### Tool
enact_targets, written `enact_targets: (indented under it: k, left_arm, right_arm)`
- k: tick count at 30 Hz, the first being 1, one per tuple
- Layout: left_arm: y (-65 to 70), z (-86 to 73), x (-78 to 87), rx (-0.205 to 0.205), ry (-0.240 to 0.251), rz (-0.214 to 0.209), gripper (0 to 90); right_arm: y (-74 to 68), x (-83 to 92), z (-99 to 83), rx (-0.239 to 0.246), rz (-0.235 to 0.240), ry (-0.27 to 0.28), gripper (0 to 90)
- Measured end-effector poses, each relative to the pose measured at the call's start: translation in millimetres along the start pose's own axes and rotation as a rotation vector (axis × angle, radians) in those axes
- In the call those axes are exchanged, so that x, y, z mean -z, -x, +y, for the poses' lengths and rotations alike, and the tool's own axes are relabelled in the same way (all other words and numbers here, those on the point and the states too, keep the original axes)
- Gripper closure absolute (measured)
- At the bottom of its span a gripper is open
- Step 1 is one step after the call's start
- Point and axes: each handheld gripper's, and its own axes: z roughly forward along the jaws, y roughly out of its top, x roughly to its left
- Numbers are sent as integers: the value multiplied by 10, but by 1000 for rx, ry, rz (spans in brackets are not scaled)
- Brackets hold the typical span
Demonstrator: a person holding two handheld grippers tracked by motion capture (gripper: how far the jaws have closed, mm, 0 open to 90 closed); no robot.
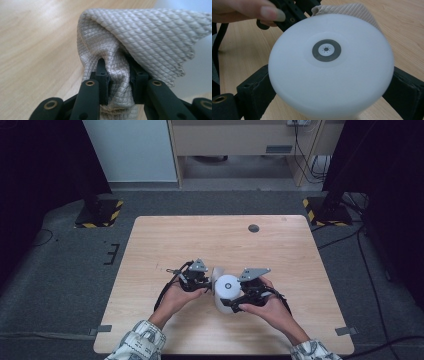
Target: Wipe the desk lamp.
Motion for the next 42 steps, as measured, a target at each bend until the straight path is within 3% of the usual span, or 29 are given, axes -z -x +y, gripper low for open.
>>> enact_targets:
  k: [6,16,19,24,28,32,34,39,42]
  left_arm:
    - [-4,-160,-78,-16,-44,-8,725]
    - [-1,62,184,-10,66,-20,726]
    - [-47,88,154,24,87,-47,726]
    - [-68,93,15,35,64,-42,727]
    - [-64,108,-29,20,47,-42,729]
    - [-38,81,-73,-18,-1,-22,729]
    - [-43,75,-72,-16,-3,-22,729]
    - [-54,132,-6,9,60,-36,729]
    - [-48,140,-32,2,46,-33,730]
  right_arm:
    - [-11,-7,4,8,-6,-1,70]
    - [-39,-2,10,20,-25,-4,77]
    - [-46,-2,7,21,-28,-1,78]
    - [-52,0,0,29,-22,3,79]
    - [-40,7,-6,37,-12,4,79]
    - [-41,10,-8,37,-11,4,79]
    - [-47,9,-8,37,-12,3,79]
    - [-46,10,-9,36,-12,3,79]
    - [-46,9,-9,35,-13,4,79]
